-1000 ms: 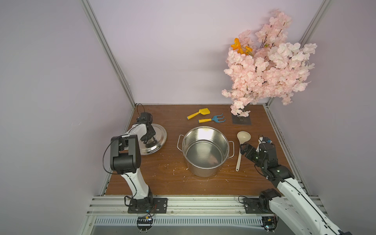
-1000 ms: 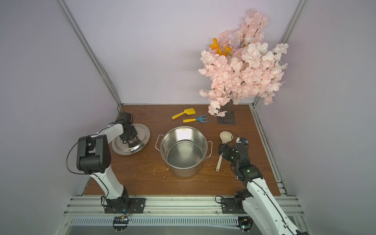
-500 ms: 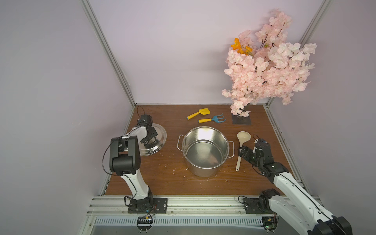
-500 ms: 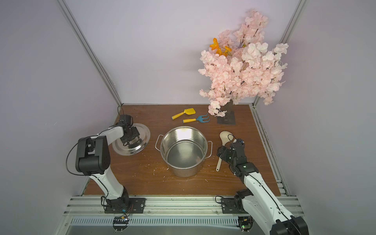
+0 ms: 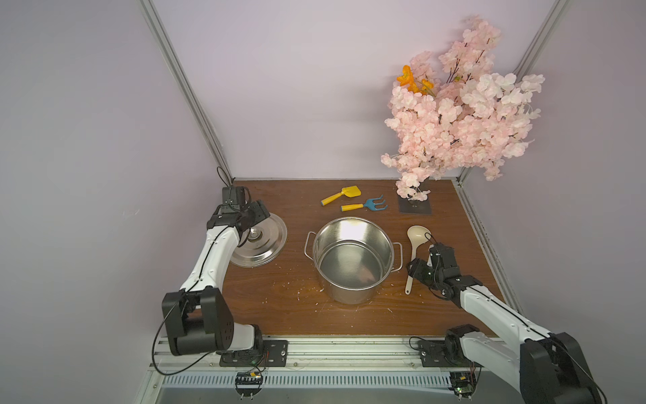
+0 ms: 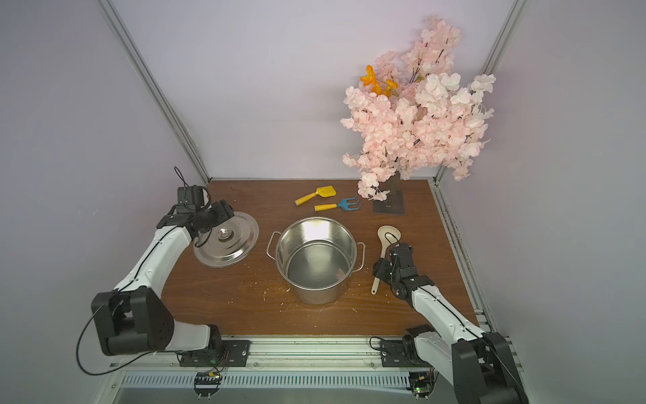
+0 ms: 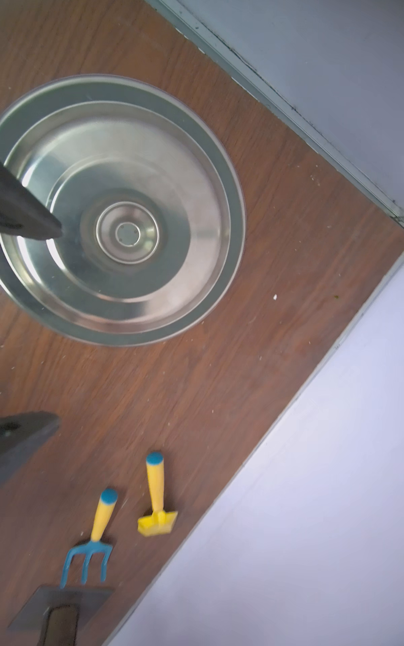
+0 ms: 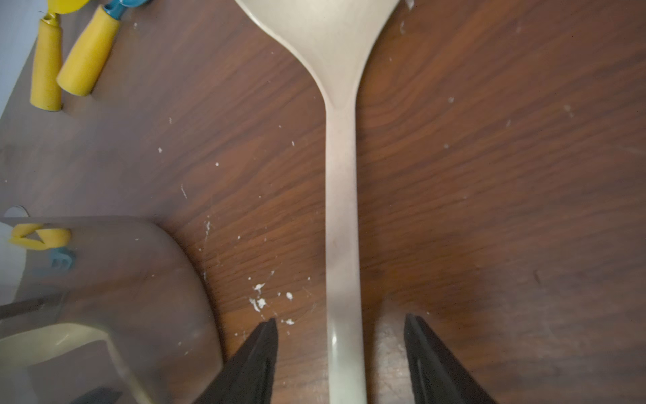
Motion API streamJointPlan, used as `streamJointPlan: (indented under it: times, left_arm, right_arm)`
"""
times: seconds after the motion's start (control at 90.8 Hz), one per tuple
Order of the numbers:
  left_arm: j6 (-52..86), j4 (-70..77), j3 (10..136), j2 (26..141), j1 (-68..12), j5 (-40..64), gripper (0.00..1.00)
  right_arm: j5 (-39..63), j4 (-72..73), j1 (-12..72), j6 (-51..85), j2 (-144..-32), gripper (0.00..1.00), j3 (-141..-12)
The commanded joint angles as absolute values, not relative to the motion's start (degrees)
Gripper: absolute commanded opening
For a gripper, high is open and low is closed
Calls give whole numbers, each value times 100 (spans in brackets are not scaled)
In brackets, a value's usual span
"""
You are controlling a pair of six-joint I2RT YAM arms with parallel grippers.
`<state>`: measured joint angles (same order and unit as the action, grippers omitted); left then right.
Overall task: Stir the soup with a spoon
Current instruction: Place the lid at the center of the board, then pick up the spoon from the center of the board.
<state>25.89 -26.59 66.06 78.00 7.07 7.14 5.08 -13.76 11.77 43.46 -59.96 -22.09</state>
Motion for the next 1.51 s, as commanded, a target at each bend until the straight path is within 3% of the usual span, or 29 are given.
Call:
streamJointPlan:
  times: [0.0,0.297,0.583,0.87,1.09,1.497]
  left_arm:
    - [2684,-3072,6768,7319,646,1274,79]
    - [3134,-3234,6625,6547,-302,1691,78]
    - [3491,-3226,6891,6350,-1603,1261,77]
    - [3621,-3201,6883,6418,-2396,837,77]
    - [3703,-3189,6953,6452,-2562,881,77]
    - [3727,-3182,7196,6593,-2954,888,77]
  right_arm:
    - [575,-1028,1136,4248,-6122,59,-2163]
    - [805,-680,1026,4095,-6493,50,-2094]
    - [954,-367,875,4058,-6799,37,-2020]
    - [1128,-4,776,4120,-7047,17,-1970]
    - [1212,-77,706,4052,-6974,0,-2123]
    - [1433,-748,483,4054,-5842,0,-2389]
